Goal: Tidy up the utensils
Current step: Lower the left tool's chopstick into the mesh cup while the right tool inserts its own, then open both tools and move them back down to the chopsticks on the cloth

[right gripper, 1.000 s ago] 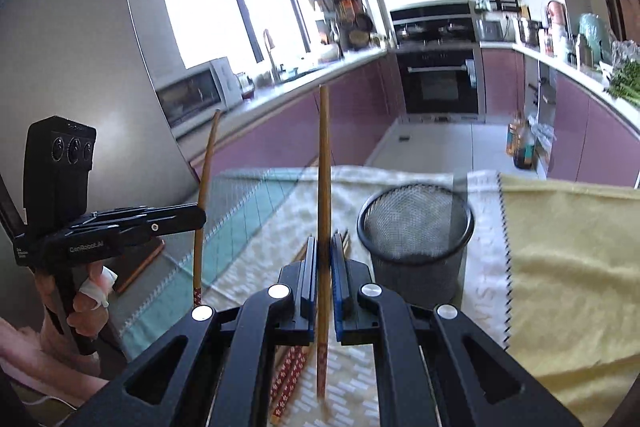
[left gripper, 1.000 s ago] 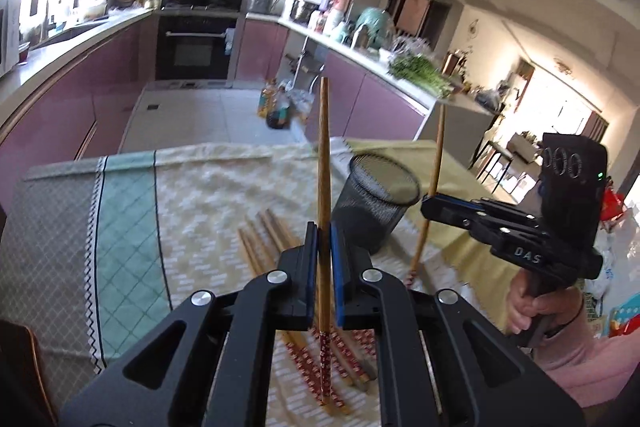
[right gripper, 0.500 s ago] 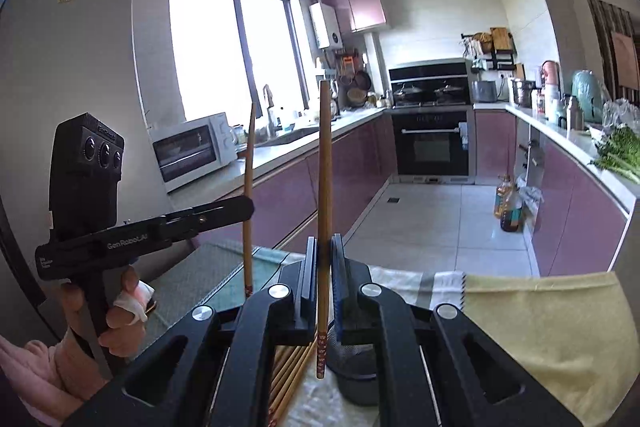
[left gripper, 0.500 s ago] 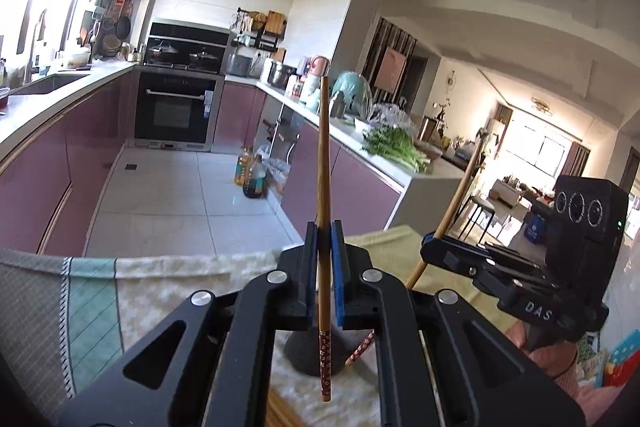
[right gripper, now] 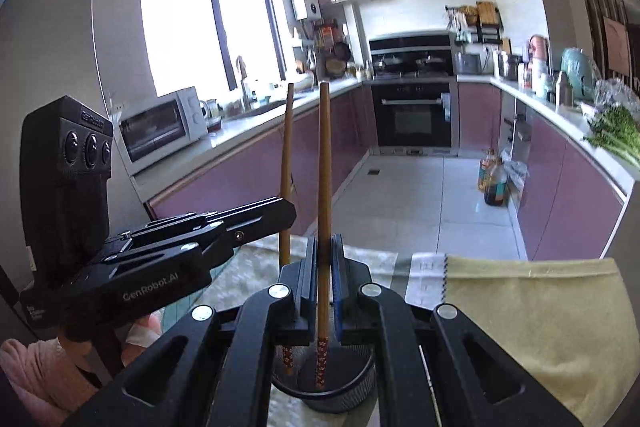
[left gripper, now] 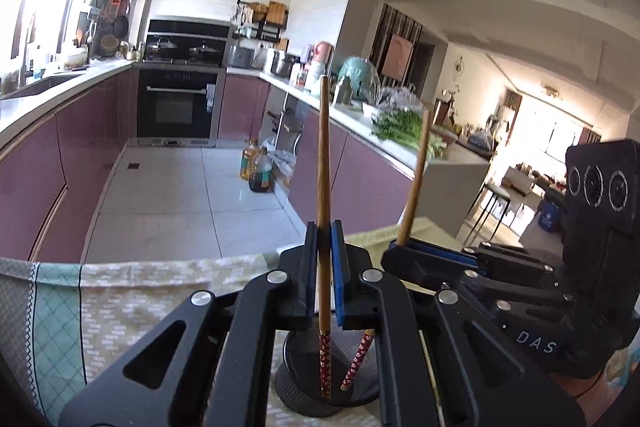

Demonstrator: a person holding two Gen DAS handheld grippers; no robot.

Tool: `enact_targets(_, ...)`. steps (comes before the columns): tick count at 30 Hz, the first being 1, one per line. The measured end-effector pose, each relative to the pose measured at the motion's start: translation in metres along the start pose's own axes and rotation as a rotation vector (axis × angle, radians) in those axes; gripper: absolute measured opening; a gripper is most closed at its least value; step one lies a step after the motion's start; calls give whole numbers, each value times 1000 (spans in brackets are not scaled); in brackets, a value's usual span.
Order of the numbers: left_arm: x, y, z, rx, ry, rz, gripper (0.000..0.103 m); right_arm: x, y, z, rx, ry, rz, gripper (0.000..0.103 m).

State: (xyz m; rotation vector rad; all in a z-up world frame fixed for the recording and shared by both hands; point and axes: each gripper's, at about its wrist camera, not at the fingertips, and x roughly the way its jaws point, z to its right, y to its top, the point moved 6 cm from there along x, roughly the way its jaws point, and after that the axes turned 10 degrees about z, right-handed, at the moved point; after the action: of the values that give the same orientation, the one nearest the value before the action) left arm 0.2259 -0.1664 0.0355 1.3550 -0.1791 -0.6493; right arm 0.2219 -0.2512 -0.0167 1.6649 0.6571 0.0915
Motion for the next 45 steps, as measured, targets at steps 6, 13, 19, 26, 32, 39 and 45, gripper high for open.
enact_targets(6, 19, -42, -11, 26, 13, -108, 7, 23, -27, 5, 29, 1, -115, 6)
enact_targets(13, 22, -59, -26, 38, 34, -144, 14, 32, -31, 14, 77, -36, -116, 12)
enact_targets(19, -20, -39, -33, 106, 104, -67, 40, 6, -24, 7, 85, -30, -30, 32)
enact_targets(26, -90, -56, -68, 169, 227, -58, 58, -35, -42, -49, 2, 131, 8, 49)
enact_targets(32, -119, -102, -102, 142, 316, -164, 60, -18, -93, -78, -27, 155, -124, 54)
enact_targets(39, -120, -154, -117, 103, 338, -280, 60, 12, -137, -81, 11, 100, -262, 48)
enact_targets(45, -114, -173, -124, 83, 357, -342, 57, 22, -151, -79, 32, 66, -321, 40)
